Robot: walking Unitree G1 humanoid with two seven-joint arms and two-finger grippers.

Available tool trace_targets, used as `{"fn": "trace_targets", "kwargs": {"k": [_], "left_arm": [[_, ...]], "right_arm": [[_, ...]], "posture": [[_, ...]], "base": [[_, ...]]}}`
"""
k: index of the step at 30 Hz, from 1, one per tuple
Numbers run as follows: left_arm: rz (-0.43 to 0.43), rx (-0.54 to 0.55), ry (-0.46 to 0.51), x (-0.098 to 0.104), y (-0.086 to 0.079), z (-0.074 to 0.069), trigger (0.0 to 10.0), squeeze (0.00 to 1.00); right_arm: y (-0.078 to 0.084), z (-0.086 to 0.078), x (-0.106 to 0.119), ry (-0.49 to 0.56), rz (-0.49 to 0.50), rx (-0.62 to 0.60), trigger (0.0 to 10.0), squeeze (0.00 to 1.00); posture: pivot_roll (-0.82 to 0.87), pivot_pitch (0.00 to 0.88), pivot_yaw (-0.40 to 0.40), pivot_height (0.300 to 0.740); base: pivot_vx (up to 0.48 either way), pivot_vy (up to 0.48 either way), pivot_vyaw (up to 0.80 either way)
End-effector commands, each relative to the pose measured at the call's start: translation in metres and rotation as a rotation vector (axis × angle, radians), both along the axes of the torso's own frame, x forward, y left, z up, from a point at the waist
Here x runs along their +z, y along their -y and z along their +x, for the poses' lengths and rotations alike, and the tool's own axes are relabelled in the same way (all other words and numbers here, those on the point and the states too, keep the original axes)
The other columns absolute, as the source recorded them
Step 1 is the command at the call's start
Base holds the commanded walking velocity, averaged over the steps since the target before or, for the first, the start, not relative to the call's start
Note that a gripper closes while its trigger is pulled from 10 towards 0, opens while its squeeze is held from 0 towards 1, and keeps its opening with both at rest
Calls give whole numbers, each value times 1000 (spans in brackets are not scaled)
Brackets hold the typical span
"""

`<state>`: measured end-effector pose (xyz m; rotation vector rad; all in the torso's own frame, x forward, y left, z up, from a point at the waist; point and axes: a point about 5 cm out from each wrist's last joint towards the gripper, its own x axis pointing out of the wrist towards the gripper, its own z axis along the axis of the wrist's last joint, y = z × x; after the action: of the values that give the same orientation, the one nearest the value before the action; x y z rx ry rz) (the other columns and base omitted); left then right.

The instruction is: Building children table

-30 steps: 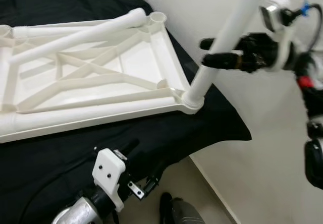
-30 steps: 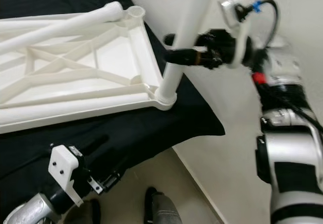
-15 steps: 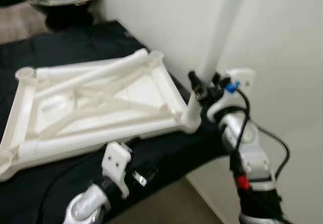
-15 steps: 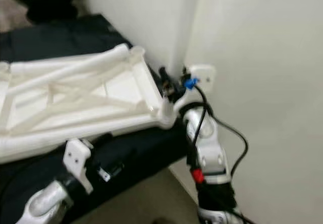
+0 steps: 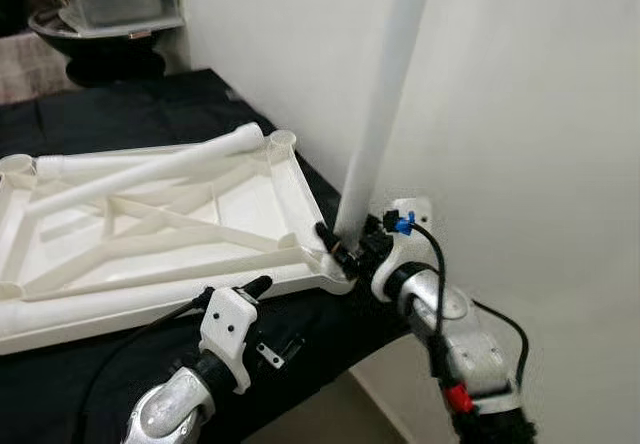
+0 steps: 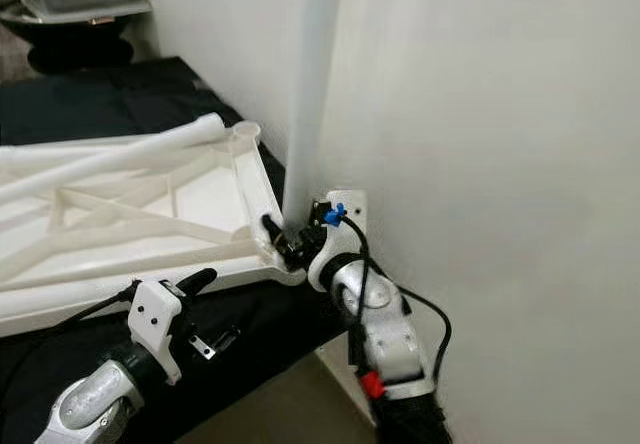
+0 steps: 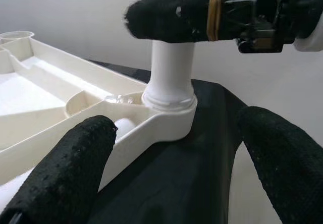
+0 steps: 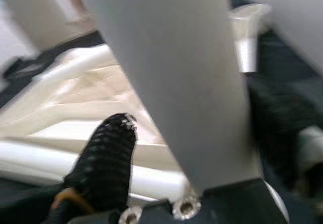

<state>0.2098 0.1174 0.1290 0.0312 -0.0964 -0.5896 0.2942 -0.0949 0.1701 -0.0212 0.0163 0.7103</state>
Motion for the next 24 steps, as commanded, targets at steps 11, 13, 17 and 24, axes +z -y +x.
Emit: {"fn": "trace_targets", "kwargs": {"k": [11,13,17,24], "left_arm": [[-27,-17,-7,9,2,-24,10000,0],[-27,7,-21,12,-3,-25,10000,0],[7,183,-41,14,-31,-33,10000,0],[38,252,-88,16,-64,-69,10000,0]], "right_arm": [[66,47,63,116,-209,427,10000,553],[69,54,71,135,-238,409,10000,0],[75,64,90,183,-230,385,10000,0],[88,64,103,187,-202,478,10000,0]], "posture": [[60,175,-119,740],[62,182,-117,740],[65,196,-119,740],[68,205,-130,740]], "base": [[0,0,0],[0,0,0],[0,0,0],[0,0,0]]}}
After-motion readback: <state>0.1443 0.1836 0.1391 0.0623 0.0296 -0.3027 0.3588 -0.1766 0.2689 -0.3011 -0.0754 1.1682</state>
